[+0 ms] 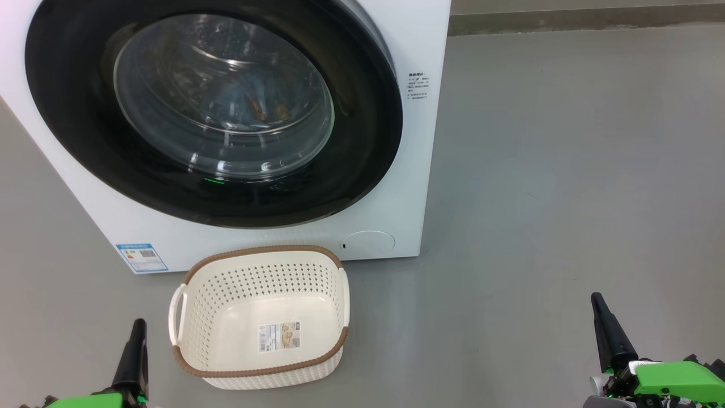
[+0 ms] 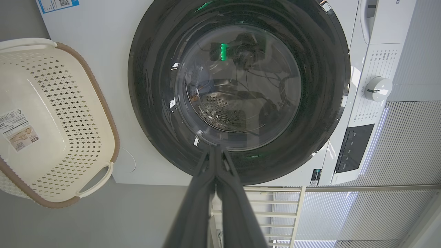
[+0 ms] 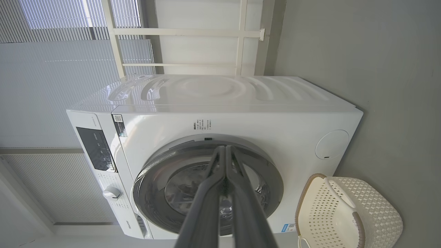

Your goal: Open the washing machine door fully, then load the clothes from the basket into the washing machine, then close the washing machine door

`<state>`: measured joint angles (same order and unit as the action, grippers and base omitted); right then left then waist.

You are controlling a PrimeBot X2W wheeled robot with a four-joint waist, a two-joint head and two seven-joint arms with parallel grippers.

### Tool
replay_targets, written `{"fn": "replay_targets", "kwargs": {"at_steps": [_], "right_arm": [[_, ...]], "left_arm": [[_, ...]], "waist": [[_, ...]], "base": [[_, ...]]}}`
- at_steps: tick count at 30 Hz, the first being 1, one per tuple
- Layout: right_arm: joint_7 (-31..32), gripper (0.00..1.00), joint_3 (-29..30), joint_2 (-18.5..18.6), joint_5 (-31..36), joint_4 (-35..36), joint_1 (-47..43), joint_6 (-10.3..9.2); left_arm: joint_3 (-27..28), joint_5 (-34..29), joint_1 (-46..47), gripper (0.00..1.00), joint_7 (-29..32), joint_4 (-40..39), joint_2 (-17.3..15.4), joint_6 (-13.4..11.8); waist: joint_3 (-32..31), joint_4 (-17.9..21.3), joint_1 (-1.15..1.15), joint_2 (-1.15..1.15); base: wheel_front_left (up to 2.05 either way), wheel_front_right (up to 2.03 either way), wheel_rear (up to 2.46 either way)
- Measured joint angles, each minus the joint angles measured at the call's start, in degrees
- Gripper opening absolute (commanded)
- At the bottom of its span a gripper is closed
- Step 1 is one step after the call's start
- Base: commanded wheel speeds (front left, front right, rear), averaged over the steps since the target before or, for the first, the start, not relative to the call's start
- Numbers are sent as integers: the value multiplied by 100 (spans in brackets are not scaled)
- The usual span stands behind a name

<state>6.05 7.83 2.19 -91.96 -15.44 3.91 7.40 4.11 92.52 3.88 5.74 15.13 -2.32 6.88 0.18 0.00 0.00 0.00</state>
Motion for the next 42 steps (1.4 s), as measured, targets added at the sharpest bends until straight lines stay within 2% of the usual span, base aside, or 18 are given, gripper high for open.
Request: {"fn": "replay_targets", "kwargs": {"at_steps": [42], "right_arm": [[0, 0, 1, 0, 1, 0, 0, 0]], "left_arm": [[21, 0, 1, 0, 32, 1, 15, 0]], "waist": [[0, 0, 0, 0]], "base": [[0, 0, 0]]}}
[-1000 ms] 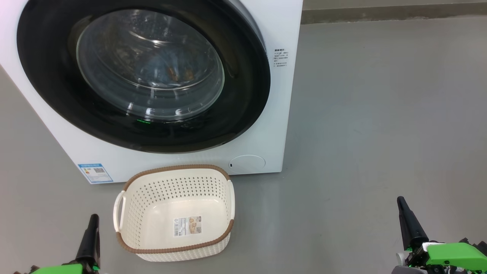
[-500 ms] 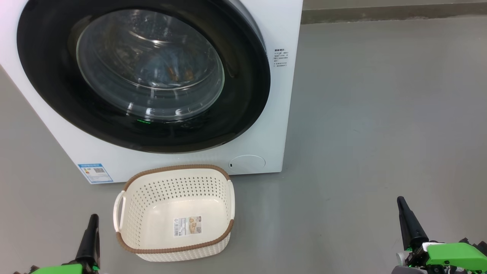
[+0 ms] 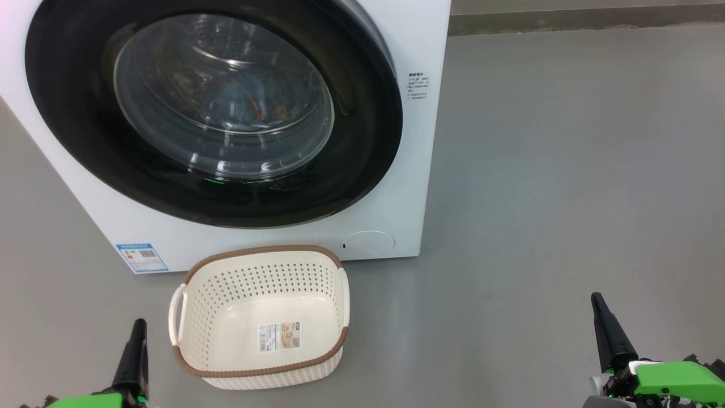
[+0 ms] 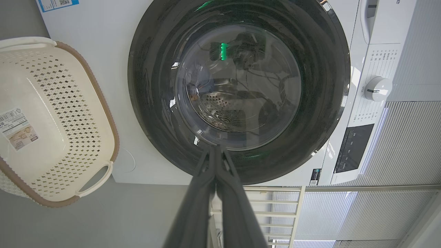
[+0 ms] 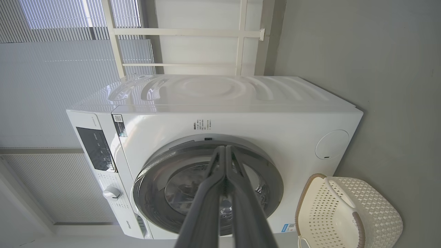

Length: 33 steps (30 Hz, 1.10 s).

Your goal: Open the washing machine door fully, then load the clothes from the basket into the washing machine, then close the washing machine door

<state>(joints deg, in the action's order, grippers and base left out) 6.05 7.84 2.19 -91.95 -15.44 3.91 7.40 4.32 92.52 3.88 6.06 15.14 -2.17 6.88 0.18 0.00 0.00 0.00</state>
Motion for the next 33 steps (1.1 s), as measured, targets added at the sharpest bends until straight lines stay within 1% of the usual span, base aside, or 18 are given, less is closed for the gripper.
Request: {"fn": "replay_targets", "kwargs": {"at_steps": [33], "right_arm": [[0, 0, 0, 0, 0, 0, 0, 0]], "left_arm": [[12, -1, 1, 0, 1, 0, 2, 0]], "waist": [[0, 0, 0, 0]], "base": [[0, 0, 0]]}}
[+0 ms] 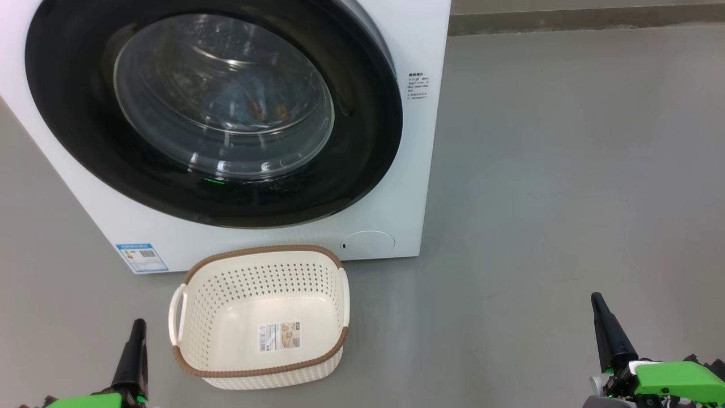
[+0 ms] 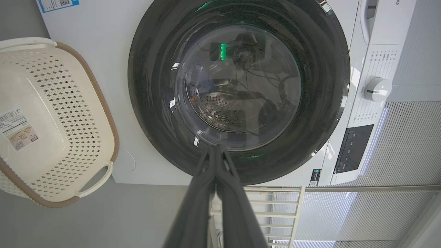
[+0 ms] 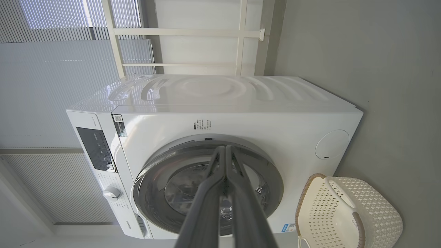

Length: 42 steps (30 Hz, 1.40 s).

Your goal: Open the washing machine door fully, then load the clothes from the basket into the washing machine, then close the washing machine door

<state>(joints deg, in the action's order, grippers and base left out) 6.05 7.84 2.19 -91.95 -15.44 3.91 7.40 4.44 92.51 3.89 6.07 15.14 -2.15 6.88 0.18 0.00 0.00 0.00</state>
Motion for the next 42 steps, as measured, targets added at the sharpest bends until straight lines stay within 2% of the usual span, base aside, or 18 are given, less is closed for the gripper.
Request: {"fn": "replay_targets", "kwargs": {"at_steps": [42], "right_arm": [[0, 0, 0, 0, 0, 0, 0, 0]], "left_arm": [[9, -13, 1, 0, 7, 1, 3, 0]], "waist": [[0, 0, 0, 0]], "base": [[0, 0, 0]]}}
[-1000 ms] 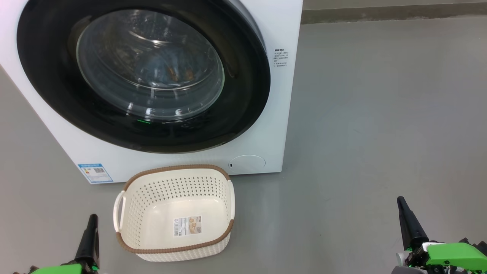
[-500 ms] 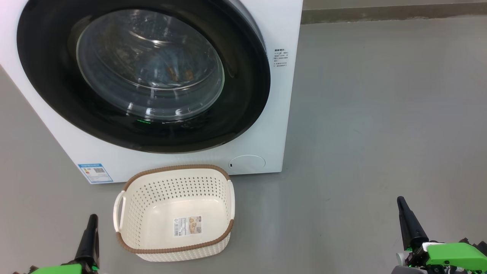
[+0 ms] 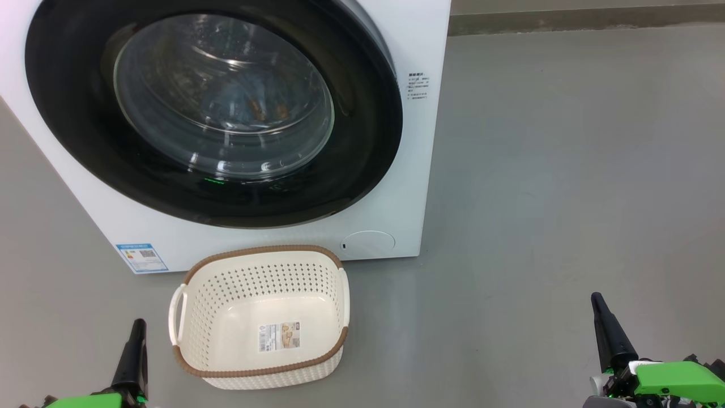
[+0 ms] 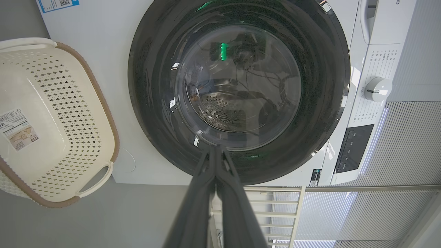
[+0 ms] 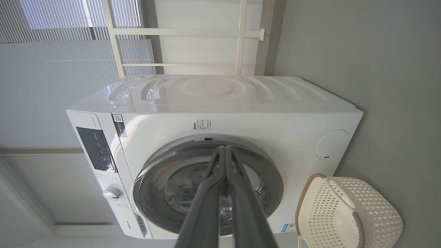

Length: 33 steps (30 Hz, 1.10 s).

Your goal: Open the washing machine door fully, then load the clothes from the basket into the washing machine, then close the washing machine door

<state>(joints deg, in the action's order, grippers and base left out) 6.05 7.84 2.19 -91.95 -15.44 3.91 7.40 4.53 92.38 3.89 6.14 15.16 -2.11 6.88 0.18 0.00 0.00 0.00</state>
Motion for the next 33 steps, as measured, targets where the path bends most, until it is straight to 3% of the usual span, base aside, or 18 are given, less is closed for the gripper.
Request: {"fn": "replay_targets", "kwargs": {"at_steps": [33], "right_arm": [[0, 0, 0, 0, 0, 0, 0, 0]], "left_arm": [[3, -1, 1, 0, 2, 0, 11, 0]], "waist": [[0, 0, 0, 0]], "base": [[0, 0, 0]]}}
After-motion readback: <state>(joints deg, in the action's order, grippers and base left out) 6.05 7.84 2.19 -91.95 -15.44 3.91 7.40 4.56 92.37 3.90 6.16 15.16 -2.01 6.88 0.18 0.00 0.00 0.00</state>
